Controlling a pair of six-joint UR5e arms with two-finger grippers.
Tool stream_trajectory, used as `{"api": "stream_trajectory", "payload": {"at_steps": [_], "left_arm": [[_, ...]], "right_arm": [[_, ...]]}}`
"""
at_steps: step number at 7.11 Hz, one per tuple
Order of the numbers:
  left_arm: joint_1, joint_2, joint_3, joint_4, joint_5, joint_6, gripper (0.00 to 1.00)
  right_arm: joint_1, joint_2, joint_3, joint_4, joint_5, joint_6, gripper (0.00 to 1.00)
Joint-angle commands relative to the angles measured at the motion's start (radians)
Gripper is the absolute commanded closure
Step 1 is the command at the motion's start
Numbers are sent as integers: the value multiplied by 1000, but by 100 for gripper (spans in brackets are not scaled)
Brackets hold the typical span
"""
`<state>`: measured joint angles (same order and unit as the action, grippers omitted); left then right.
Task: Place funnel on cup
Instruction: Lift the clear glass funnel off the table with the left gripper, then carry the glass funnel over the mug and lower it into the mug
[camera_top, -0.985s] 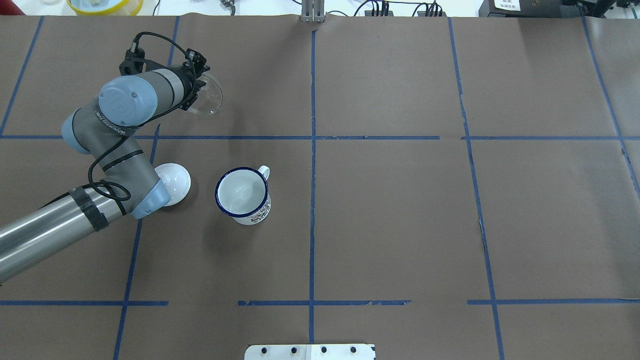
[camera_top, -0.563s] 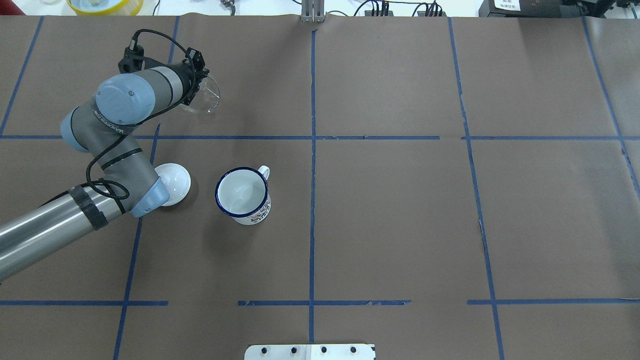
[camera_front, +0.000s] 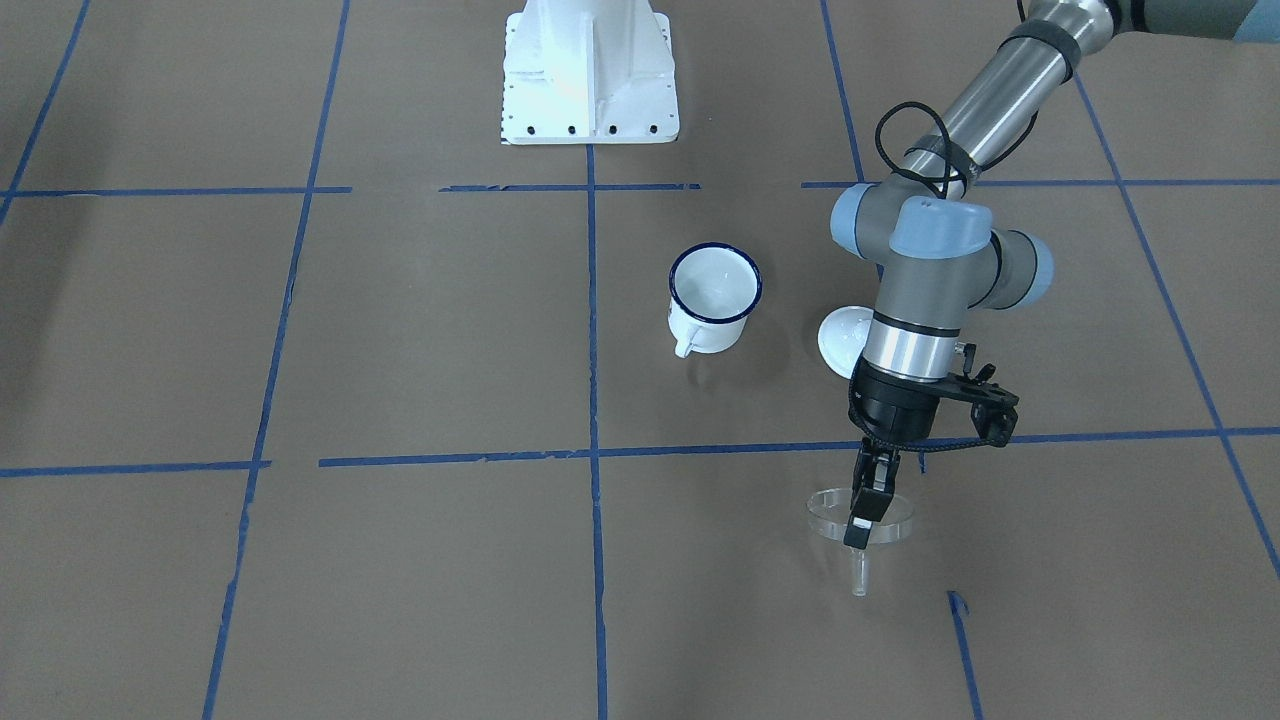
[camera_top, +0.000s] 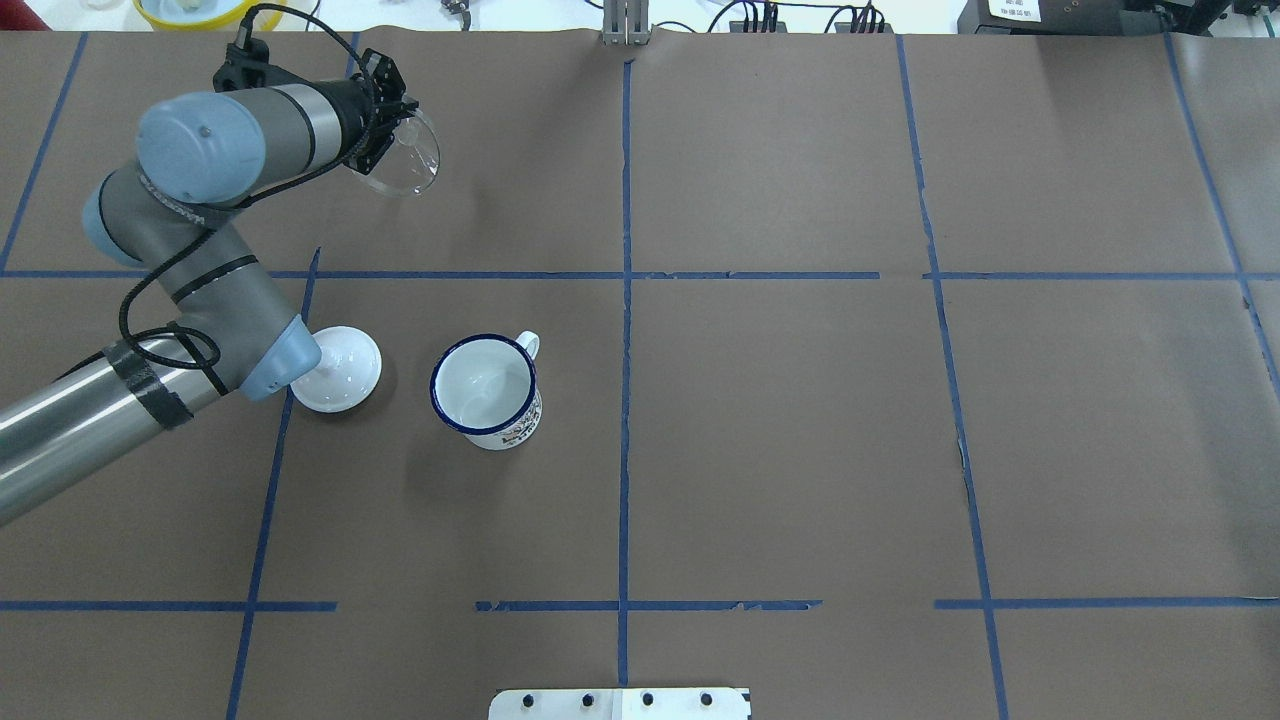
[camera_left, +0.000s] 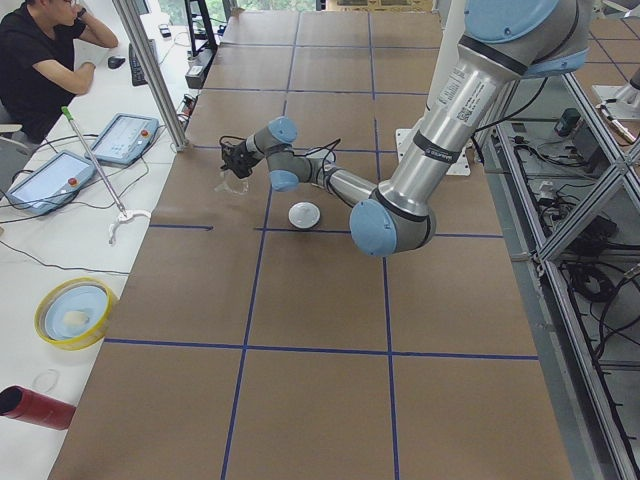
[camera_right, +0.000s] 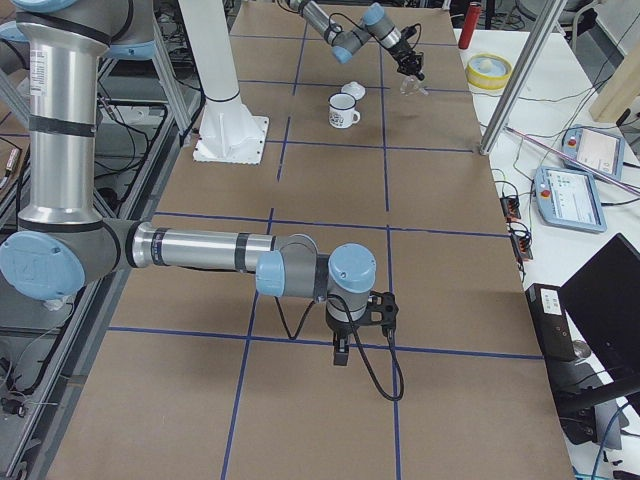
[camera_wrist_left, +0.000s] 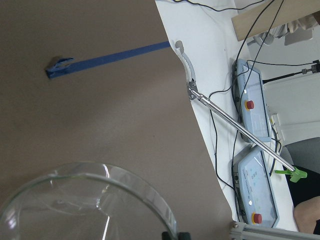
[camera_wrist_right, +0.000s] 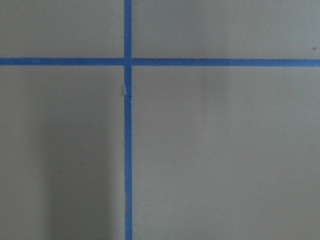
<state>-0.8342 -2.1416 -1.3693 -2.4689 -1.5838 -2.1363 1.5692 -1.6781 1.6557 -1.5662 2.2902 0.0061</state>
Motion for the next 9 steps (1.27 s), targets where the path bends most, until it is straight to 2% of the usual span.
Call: {"api": "stream_trajectory", "payload": {"at_steps": [1, 3, 5, 7, 8, 9], "left_arm": [[-29, 12, -144, 190, -138, 190, 100], [-28, 51, -371, 472, -151, 437, 100], [-25, 48, -520, 771, -311, 569, 100], [68, 28, -632, 1032, -341, 645, 100], [134, -19, -666, 1176, -340, 670, 100], [174, -67, -668, 1256, -340, 723, 100]], "right_arm": [[0, 0, 1, 0, 0, 0, 0], [0, 0, -1, 0, 0, 0, 0], [0, 0, 1, 0, 0, 0, 0], [0, 0, 1, 0, 0, 0, 0], [0, 0, 0, 0, 0, 0, 0], [0, 0, -1, 0, 0, 0, 0]]}}
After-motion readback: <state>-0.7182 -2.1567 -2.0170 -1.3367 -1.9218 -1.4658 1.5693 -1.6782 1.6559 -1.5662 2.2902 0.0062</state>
